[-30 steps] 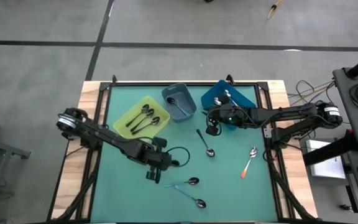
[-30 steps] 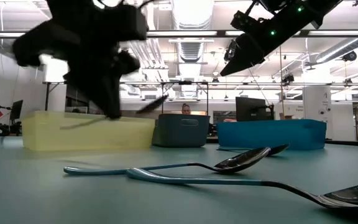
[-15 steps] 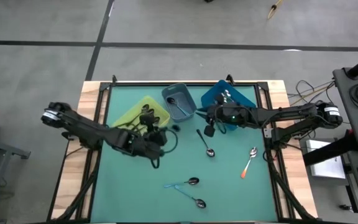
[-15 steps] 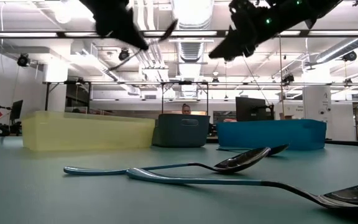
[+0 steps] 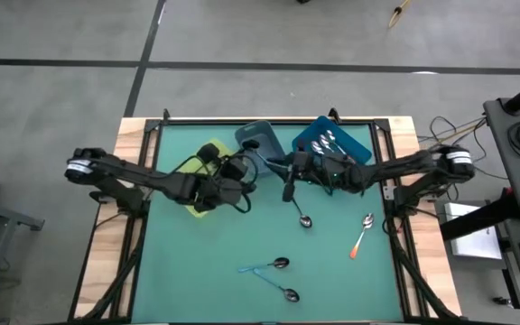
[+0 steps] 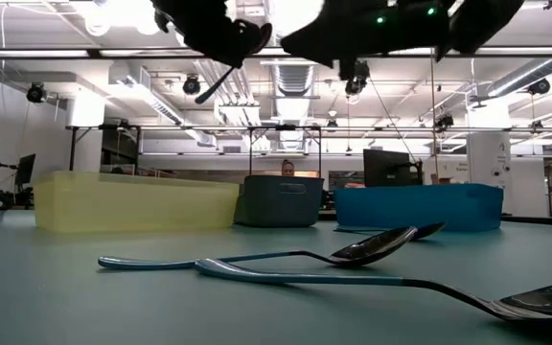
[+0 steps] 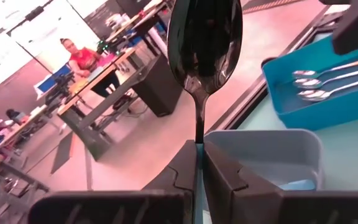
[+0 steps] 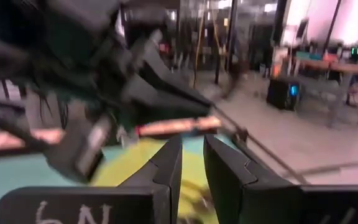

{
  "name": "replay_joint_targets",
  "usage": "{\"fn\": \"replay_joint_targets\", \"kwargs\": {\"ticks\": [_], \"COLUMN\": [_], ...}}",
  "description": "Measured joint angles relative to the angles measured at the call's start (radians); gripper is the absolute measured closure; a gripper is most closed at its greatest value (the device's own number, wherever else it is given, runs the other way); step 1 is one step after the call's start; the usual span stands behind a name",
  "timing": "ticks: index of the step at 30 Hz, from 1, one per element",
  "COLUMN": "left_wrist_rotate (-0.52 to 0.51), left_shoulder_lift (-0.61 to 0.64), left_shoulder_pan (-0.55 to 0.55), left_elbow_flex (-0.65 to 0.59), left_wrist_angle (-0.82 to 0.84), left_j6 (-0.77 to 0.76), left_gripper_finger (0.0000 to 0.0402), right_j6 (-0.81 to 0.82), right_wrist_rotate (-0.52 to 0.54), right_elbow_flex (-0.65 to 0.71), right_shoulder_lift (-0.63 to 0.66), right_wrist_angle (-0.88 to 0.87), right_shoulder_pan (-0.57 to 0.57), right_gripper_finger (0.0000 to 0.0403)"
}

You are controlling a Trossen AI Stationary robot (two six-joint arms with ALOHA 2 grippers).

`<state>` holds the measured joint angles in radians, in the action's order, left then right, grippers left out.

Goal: Sort silverware by color (type)
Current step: Put the blue spoon into the dark blue bin

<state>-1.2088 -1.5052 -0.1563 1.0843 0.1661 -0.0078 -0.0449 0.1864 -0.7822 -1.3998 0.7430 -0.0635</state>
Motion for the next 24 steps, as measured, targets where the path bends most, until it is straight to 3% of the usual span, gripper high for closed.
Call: {"fn": "replay_joint_targets", "kwargs": {"ticks": [4, 9, 24], "left_wrist_rotate": [0.020, -0.012, -0.038], "left_shoulder_lift": [-0.008, -0.006, -0.004], "left_shoulder_pan": [0.017, 0.017, 0.050], "left_elbow_flex": [0.000, 0.000, 0.000], "left_wrist_angle": [0.003, 0.042, 0.036], "left_j6": [0.023, 0.040, 0.041], "left_gripper_finger": [0.0402, 0.0402, 0.0402], "right_j6": [0.000, -0.038, -0.097], "right_wrist_rotate": [0.038, 0.062, 0.206], "right_elbow_flex": [0.001, -0.004, -0.112], "right_shoulder_lift": [-0.111, -0.196, -0.265], "right_wrist_angle": [0.239, 0.409, 0.412], "right_shoulder_pan": [0.000, -0.003, -0.018], "right_gripper_finger": [0.0344, 0.0343, 0.0227]}}
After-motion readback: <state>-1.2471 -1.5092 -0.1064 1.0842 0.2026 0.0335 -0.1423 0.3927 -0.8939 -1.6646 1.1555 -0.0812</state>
